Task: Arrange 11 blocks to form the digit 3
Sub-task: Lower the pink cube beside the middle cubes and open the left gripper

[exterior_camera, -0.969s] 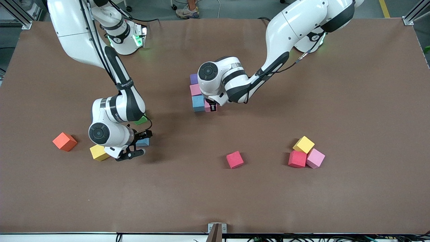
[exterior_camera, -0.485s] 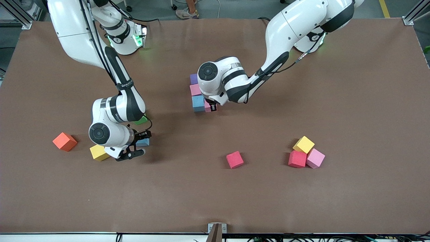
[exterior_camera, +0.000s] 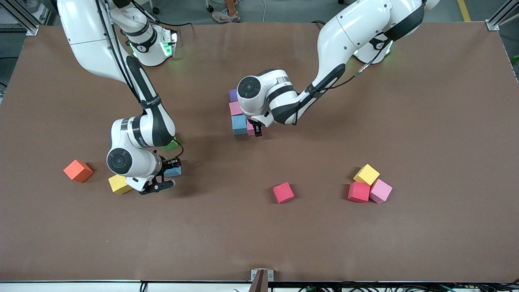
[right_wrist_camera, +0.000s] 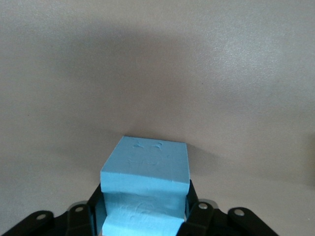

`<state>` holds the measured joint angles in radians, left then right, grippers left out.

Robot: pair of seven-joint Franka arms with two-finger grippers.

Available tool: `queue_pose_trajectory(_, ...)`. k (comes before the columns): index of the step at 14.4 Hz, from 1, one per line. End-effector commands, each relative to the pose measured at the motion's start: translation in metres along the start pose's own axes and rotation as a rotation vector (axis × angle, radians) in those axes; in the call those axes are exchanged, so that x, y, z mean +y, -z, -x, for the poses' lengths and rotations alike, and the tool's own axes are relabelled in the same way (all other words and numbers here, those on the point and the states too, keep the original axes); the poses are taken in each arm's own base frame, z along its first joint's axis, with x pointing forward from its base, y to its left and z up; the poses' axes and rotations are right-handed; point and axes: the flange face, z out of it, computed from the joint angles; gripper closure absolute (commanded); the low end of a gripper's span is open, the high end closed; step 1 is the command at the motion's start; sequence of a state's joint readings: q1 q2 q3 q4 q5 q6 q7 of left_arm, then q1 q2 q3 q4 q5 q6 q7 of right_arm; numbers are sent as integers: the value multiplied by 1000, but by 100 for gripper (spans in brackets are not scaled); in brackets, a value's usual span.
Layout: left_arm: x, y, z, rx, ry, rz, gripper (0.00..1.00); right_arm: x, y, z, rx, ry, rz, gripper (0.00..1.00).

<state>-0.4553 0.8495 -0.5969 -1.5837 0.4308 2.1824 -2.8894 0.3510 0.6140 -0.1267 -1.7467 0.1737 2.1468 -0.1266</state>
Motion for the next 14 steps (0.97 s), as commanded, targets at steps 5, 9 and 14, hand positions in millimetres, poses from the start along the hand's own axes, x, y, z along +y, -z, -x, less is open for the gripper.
queue_pose_trajectory(5, -20, 25, 6, 57, 339, 75, 0, -4, 5, -3, 18, -4, -10, 66)
queue_pose_trajectory(9, -27, 64, 14, 47, 323, 77, 0, -13, 50, -24, 100, 16, -10, 66)
queue_pose_trajectory(14, 18, 116, -27, 128, -11, 105, 0, -70, 67, -36, 145, 12, -8, 66)
